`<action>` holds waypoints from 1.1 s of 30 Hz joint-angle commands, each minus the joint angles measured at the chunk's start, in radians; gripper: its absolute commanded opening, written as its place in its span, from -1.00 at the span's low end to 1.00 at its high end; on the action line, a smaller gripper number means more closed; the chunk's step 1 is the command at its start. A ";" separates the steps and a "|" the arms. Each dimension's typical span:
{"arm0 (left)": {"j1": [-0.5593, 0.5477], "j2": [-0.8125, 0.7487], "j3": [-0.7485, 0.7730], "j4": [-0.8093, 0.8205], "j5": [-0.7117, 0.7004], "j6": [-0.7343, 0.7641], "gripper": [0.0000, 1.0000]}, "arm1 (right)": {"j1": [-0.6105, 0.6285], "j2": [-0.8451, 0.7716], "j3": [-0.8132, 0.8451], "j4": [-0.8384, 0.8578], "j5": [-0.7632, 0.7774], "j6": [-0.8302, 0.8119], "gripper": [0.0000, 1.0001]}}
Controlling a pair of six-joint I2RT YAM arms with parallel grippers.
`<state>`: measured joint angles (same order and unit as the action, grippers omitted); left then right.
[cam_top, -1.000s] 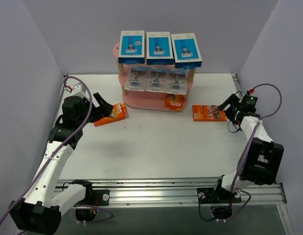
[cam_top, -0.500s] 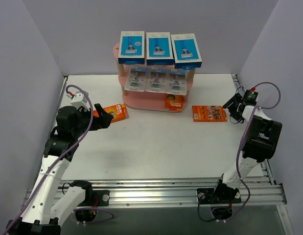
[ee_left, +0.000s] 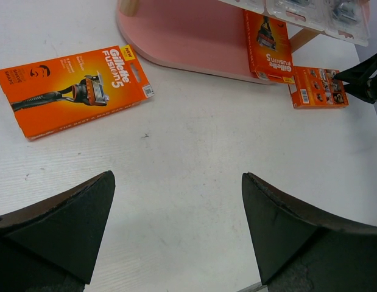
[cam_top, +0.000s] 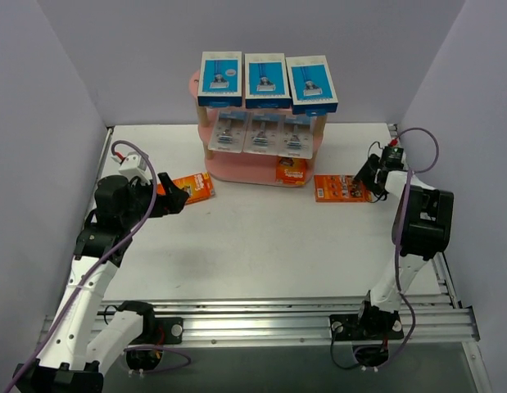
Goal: Place and organize the shaving razors onto the shelf
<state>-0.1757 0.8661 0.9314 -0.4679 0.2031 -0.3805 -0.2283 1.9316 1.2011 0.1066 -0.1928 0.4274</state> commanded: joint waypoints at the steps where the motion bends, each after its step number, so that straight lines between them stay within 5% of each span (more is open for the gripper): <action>1: 0.018 -0.006 0.000 0.023 0.012 0.017 0.88 | 0.055 -0.040 -0.075 -0.033 0.055 -0.038 -0.09; 21: 0.024 -0.009 -0.006 0.002 -0.060 0.032 0.88 | 0.231 -0.358 -0.486 0.001 0.064 0.037 -0.21; 29: 0.025 -0.001 -0.005 -0.006 -0.073 0.034 0.88 | 0.593 -0.417 -0.616 0.059 0.138 0.255 -0.20; 33: 0.025 -0.001 -0.005 -0.006 -0.074 0.034 0.88 | 0.789 -0.485 -0.663 0.191 0.054 0.395 -0.14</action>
<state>-0.1558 0.8673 0.9268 -0.4793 0.1387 -0.3588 0.4007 1.4521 0.5957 0.2642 0.0727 0.6807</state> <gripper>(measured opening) 0.940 0.424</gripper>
